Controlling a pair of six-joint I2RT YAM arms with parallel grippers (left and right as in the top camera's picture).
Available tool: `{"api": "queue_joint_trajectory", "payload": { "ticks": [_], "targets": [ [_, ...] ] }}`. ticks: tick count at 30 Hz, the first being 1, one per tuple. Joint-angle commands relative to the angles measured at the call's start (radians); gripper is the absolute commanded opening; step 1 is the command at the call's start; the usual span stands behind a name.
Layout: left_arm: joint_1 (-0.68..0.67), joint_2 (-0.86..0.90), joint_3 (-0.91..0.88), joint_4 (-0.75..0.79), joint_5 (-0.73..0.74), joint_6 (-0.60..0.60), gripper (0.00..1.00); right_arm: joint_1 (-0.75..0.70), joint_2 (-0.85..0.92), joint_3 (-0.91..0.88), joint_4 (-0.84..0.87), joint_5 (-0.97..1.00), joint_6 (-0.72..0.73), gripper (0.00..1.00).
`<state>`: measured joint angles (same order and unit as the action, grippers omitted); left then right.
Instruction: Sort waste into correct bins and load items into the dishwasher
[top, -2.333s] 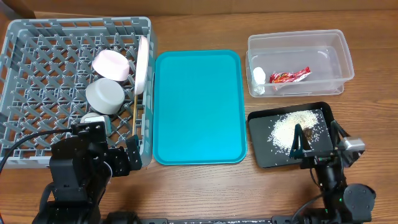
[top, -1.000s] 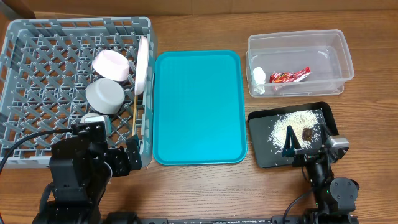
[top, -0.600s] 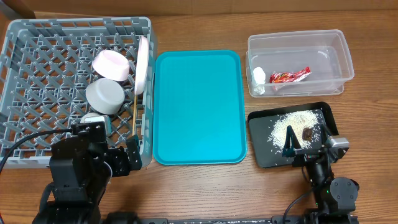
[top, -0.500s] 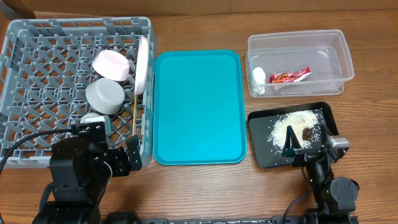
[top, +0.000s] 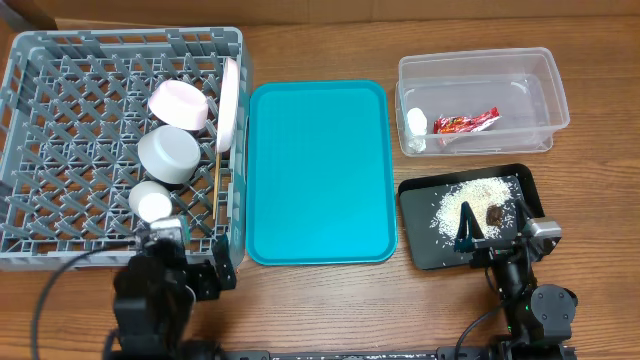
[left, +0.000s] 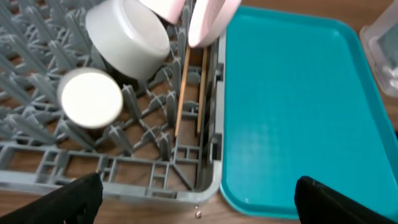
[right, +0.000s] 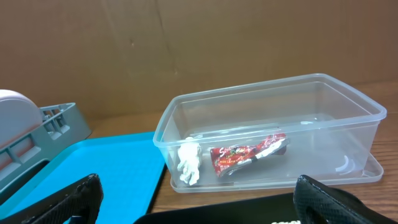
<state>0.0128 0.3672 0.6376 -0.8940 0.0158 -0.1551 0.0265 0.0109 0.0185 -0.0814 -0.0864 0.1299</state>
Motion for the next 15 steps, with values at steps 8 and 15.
{"api": "queue_joint_trajectory", "payload": {
  "ticks": [8,15],
  "targets": [
    [-0.052,-0.291,-0.391,0.422,-0.012,-0.026,1.00,-0.003,-0.008,-0.011,0.005,0.007,-0.003,1.00],
    [-0.053,-0.365,-0.579,0.833,-0.026,-0.014,1.00,-0.003,-0.008,-0.011,0.005,0.007,-0.003,1.00]
  ]
}}
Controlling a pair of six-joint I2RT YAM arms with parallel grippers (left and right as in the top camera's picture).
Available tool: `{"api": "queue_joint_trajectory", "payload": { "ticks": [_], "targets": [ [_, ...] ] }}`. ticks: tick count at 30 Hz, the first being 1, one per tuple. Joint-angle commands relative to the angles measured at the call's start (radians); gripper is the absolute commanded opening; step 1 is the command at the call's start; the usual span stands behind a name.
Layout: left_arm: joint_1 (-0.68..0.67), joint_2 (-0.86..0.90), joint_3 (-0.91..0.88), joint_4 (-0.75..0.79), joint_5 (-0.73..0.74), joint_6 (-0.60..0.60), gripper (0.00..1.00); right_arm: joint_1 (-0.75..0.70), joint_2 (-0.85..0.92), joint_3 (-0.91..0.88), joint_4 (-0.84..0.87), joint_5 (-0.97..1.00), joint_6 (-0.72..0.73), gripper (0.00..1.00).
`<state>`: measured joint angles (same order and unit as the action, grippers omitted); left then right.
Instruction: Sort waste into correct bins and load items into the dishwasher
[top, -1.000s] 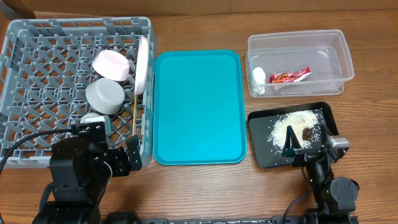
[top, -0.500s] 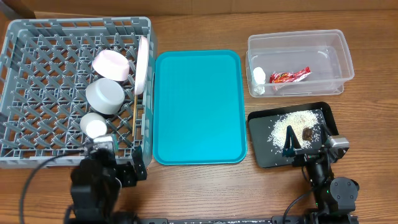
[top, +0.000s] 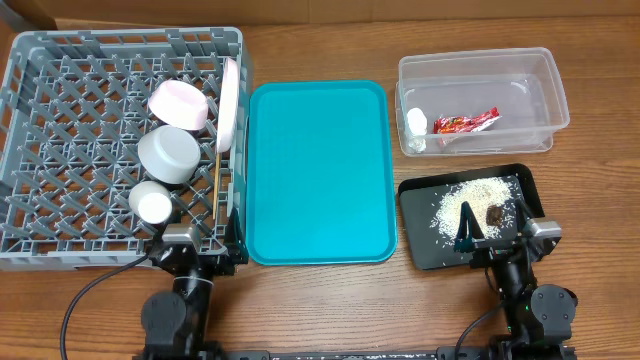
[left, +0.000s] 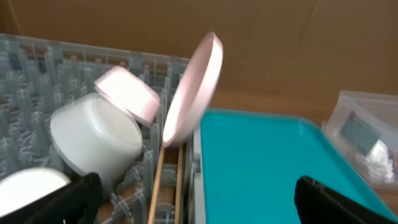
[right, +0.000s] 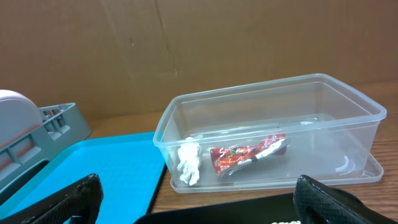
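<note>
The grey dish rack (top: 60, 70) holds a pink bowl (top: 178, 102), a pink plate (top: 230, 103) on edge, a white cup (top: 168, 153), a smaller white cup (top: 150, 202) and wooden chopsticks (top: 217, 190). The clear bin (top: 545, 90) contains a red wrapper (top: 465, 122) and a white crumpled scrap (top: 416, 124). Rice and a brown morsel (top: 494, 212) lie on the black tray (top: 415, 250). My left gripper (top: 200, 245) is open at the rack's near right corner, empty (left: 199, 199). My right gripper (top: 497, 238) is open over the black tray's near edge, empty (right: 199, 199).
A bare teal tray (top: 318, 170) lies between the rack and the bins. Both arms sit low at the table's front edge. A brown cardboard wall (right: 186, 43) stands behind the table.
My left arm has folded down lower at the front edge. Its camera now looks level across the rack instead of down onto it. The right arm and all objects are unchanged.
</note>
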<state>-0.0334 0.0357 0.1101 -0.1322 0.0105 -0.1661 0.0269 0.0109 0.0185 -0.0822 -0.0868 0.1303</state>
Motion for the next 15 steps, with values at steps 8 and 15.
{"api": "queue_joint_trajectory", "payload": {
  "ticks": [8,15],
  "targets": [
    [-0.006,-0.032,-0.105,0.109,-0.013,0.056,1.00,-0.004,-0.008,-0.011,0.005,0.007,-0.004,1.00],
    [-0.006,-0.032,-0.105,0.055,0.015,0.047,1.00,-0.004,-0.008,-0.011,0.005,0.007,-0.004,1.00]
  ]
}}
